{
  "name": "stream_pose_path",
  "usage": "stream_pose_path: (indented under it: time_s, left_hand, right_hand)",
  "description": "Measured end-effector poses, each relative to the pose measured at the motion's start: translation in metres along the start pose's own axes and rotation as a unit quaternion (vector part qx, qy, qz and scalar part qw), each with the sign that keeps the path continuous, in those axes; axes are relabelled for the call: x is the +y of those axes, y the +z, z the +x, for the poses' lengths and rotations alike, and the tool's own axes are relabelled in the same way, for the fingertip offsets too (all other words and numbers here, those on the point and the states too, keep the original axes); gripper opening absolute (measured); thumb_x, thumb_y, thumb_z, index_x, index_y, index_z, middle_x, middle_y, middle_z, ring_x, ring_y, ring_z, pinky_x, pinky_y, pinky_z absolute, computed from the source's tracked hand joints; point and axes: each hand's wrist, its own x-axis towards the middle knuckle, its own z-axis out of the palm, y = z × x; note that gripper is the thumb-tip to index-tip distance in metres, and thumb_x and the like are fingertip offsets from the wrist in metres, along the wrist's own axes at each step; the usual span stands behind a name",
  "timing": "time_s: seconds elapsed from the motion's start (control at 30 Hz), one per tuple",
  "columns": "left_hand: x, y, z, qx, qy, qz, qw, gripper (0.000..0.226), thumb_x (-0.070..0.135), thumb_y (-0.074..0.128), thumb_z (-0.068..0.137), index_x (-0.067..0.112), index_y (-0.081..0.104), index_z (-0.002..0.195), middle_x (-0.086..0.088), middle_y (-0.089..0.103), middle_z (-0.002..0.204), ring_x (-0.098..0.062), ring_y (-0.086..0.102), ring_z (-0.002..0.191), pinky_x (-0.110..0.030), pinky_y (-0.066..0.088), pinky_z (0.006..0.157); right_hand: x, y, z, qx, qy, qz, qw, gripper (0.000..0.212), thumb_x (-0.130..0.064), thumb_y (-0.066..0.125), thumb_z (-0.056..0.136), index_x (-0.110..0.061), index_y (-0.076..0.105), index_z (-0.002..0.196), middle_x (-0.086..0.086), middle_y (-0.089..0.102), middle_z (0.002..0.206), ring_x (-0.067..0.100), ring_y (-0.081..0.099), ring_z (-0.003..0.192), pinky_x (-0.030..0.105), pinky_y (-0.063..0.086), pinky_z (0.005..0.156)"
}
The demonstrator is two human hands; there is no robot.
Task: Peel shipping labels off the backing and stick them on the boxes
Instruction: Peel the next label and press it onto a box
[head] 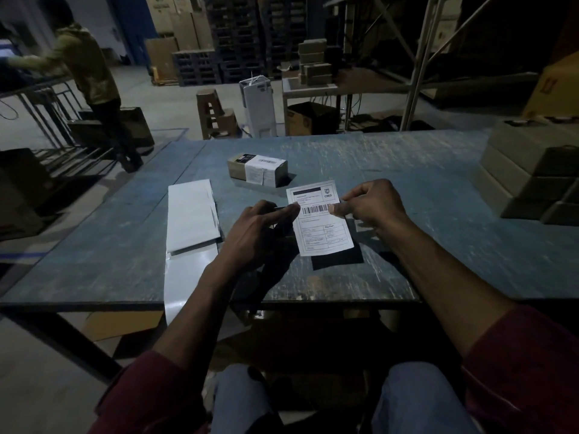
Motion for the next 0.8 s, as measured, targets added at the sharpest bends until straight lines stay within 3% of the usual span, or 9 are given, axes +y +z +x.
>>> stream_pose_path:
  time_s: [0.33, 0.5, 0.63, 0.8]
  left_hand:
    - [-0.0011, 0.0019, -0.0006, 0.002, -0.007, 0.002, 1.0, 0.059, 0.035, 0.072, 0.096, 0.039, 0.051, 0.15, -0.002, 0.057, 0.12, -0.026, 0.058, 0.103, -0.034, 0.048, 0.077]
    - [-0.0001, 0.0006, -0.0005, -0.008, -0.016, -0.001, 1.0, 0.059, 0.051, 0.06, 0.094, 0.041, 0.049, 0.151, -0.002, 0.057, 0.123, -0.028, 0.057, 0.106, -0.04, 0.053, 0.08]
    - [0.002, 0.0009, -0.0007, -0.011, -0.021, 0.006, 1.0, 0.06, 0.037, 0.071, 0.096, 0.039, 0.049, 0.151, -0.004, 0.057, 0.126, -0.029, 0.056, 0.109, -0.047, 0.055, 0.083]
    - [0.0051, -0.0018, -0.0002, -0.013, -0.021, 0.0, 1.0, 0.058, 0.034, 0.071, 0.097, 0.037, 0.051, 0.151, -0.006, 0.057, 0.123, -0.029, 0.057, 0.107, -0.047, 0.054, 0.081]
  right_hand:
    - [-0.0051, -0.0009, -0.0022, 0.012, 0.015, -0.049, 0.999, 0.039, -0.037, 0.102, 0.057, -0.011, 0.077, 0.072, 0.0, 0.077, 0.068, 0.02, 0.076, 0.066, 0.049, 0.067, 0.07]
    - [-0.0063, -0.0017, -0.0052, 0.012, 0.018, -0.059, 0.998, 0.041, -0.039, 0.102, 0.058, -0.01, 0.076, 0.072, 0.001, 0.077, 0.067, 0.02, 0.076, 0.065, 0.049, 0.067, 0.07]
    - [-0.0073, -0.0013, -0.0054, 0.016, 0.017, -0.07, 0.997, 0.044, -0.04, 0.102, 0.057, -0.009, 0.075, 0.072, 0.001, 0.076, 0.067, 0.021, 0.076, 0.064, 0.048, 0.066, 0.07]
    - [-0.0079, -0.0007, -0.005, 0.029, 0.004, -0.087, 0.996, 0.048, -0.044, 0.102, 0.056, -0.009, 0.074, 0.074, 0.003, 0.075, 0.068, 0.024, 0.075, 0.067, 0.043, 0.064, 0.07]
